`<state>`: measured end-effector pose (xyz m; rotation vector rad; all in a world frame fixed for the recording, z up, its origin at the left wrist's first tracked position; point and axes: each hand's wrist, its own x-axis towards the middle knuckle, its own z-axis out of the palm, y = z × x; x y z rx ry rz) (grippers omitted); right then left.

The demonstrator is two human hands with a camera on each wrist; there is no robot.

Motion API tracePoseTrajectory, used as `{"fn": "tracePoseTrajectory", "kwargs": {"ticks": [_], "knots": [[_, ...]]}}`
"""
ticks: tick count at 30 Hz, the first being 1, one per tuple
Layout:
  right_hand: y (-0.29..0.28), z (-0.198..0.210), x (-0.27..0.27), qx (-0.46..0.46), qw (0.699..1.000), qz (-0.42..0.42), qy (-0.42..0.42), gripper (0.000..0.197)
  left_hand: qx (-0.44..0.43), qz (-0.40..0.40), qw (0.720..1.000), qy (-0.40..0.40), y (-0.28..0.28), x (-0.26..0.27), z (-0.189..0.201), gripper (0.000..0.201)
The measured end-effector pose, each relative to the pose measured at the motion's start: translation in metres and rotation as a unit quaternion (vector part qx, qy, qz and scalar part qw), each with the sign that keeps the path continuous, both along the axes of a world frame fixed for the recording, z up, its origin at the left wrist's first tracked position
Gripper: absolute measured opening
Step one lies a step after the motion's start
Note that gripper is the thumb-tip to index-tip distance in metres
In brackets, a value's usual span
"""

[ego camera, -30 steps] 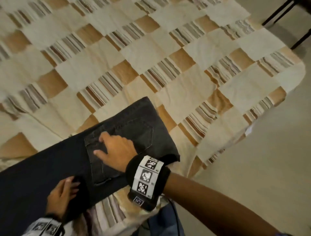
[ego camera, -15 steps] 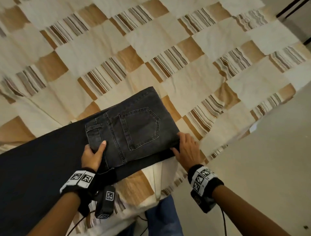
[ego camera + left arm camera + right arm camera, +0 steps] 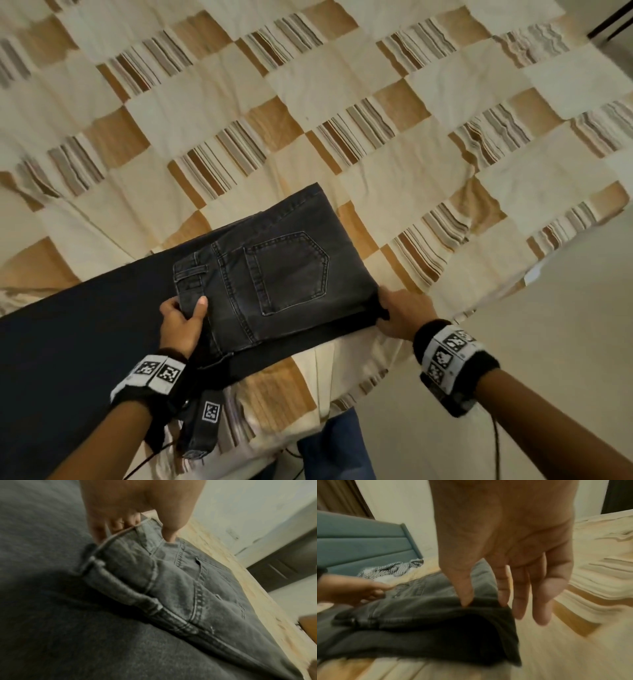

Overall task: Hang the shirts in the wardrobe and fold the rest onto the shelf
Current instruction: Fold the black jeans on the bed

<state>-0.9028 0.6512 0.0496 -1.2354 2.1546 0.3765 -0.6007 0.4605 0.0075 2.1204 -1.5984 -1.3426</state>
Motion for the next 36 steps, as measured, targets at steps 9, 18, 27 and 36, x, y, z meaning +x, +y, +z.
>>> {"fn": "tracePoseTrajectory", "kwargs": {"ticks": [9,18,27,36], "knots": [[-0.101,-0.022,0.032,-0.176,0.945,0.276,0.027,0.082,-0.197,-0.375,0.878,-0.223,0.046,-0.056,0.013,0.072],[-0.087,-0.042,-0.071,0.036,0.981,0.184,0.045,0.099,-0.086,-0.454,0.857,-0.23,0.057,-0.048,-0.026,0.073],[-0.219,-0.023,-0.095,-0.109,0.967,0.186,-0.136,0.033,-0.128,-0.292,0.918,-0.236,0.005,-0.062,-0.005,0.072],[-0.249,-0.041,-0.091,-0.111,0.982,0.106,-0.115,0.018,-0.057,-0.34,0.899,-0.269,-0.008,-0.037,-0.031,0.099]]}}
